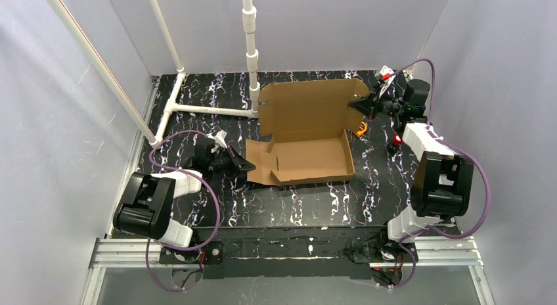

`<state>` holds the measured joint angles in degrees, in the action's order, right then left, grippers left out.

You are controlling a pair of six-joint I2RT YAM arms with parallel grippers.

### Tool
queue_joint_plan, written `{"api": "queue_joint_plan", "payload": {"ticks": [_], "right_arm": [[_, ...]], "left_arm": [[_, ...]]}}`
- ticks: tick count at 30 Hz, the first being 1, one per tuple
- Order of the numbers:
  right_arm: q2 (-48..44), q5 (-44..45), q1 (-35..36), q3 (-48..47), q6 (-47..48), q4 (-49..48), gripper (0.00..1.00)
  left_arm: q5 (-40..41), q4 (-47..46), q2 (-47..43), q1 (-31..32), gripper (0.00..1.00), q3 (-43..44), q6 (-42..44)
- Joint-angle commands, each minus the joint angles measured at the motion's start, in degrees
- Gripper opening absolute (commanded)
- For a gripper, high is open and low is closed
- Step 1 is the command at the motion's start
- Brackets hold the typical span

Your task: Fold the paper box

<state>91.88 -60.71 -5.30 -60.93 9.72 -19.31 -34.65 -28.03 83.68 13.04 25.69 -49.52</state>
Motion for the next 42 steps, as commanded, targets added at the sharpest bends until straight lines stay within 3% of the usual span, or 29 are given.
{"api": "queue_joint_plan", "payload": {"ticks": [1, 10, 16, 23, 34, 42], "right_arm": [[-0.8, -1.7, -0.1, 1.0, -1.9, -2.9, 0.01], [-2.0, -0.2, 0.0, 2.5, -2.4, -3.7, 0.01], [-3.1, 1.6, 0.8, 5.1, -5.7, -8.1, 0.01], [-3.5, 4.2, 2.6, 6.2, -6.0, -8.3, 0.01], [-5.3, 20.1, 5.2, 11.0, -8.6, -7.6, 0.01], [-8.7, 22.2, 5.2, 14.9, -12.3, -7.3, 0.01]], "left_arm": [[-1.7, -0.3, -0.7, 1.7, 0.00, 2.9, 0.2], [0.4, 3.9, -4.0, 4.5, 0.00, 5.0, 0.5], [7.0, 15.8, -10.6, 7.1, 0.00, 8.4, 2.4], [9.7, 25.4, -10.7, 9.9, 0.00, 13.1, 3.7], [16.9, 24.5, -11.5, 10.5, 0.00, 9.1, 1.4], [18.1, 23.7, -11.2, 10.4, 0.00, 9.4, 6.0]]}}
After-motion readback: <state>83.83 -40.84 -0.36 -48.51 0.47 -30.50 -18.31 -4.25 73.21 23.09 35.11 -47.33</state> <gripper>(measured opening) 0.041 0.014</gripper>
